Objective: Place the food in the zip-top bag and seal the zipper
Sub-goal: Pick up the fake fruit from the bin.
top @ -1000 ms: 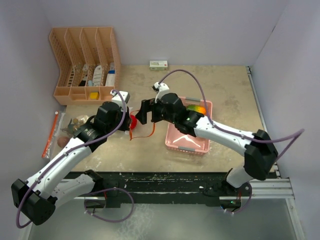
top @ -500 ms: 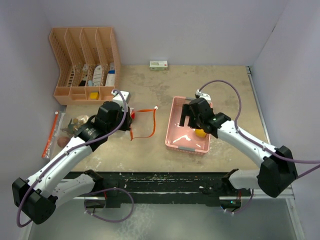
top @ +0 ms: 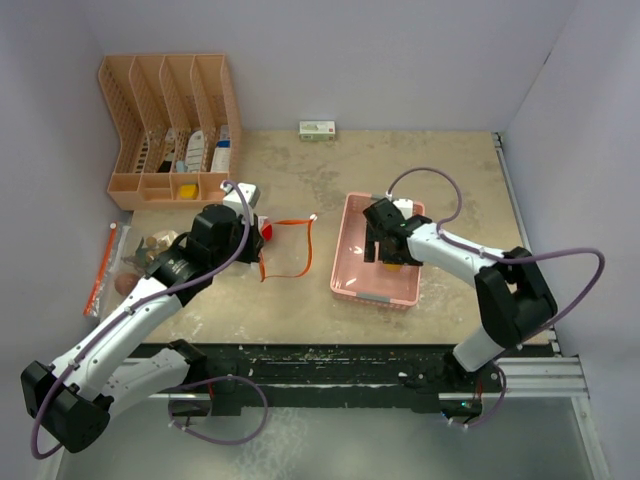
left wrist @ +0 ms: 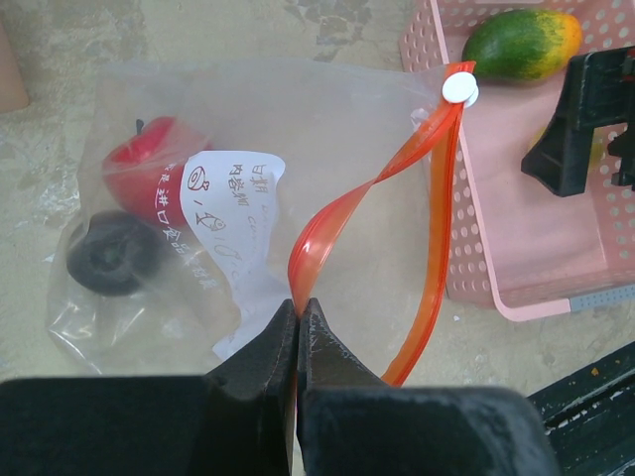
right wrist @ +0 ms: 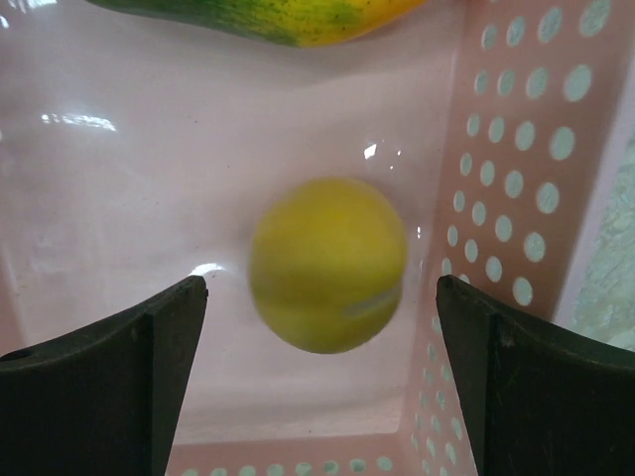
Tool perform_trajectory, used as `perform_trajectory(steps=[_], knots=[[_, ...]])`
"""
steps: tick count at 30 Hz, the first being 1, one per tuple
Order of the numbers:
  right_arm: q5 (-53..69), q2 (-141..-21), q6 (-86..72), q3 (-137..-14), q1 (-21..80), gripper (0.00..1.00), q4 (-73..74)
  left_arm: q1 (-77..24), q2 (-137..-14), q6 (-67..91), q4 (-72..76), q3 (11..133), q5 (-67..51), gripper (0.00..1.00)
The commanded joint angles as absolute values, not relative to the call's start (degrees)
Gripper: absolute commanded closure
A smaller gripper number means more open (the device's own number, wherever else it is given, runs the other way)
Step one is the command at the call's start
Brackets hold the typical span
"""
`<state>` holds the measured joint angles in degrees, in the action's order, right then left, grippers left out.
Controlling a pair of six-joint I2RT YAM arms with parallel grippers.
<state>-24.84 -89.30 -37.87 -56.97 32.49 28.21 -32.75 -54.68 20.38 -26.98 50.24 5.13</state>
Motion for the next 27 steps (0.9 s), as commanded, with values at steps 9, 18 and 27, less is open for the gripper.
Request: perform_trajectory(steps=[9, 18, 27], knots=[[-21.1, -92.7, -36.7, -58.2, 32.3, 0.04, 23.3, -32.5, -53.8, 19.5, -24.4, 50.7, 5.1, 1.00], [-18.5, -94.5, -35.8, -56.4, 32.3, 0.33, 21.1, -32.6, -53.5, 19.6, -25.1, 50.5, 5.2, 1.00], [-18.5, -83.6, -34.0, -57.2, 34.7, 0.81, 21.3, -32.6, -53.4, 19.7, -25.6, 50.5, 5.5, 1.00]])
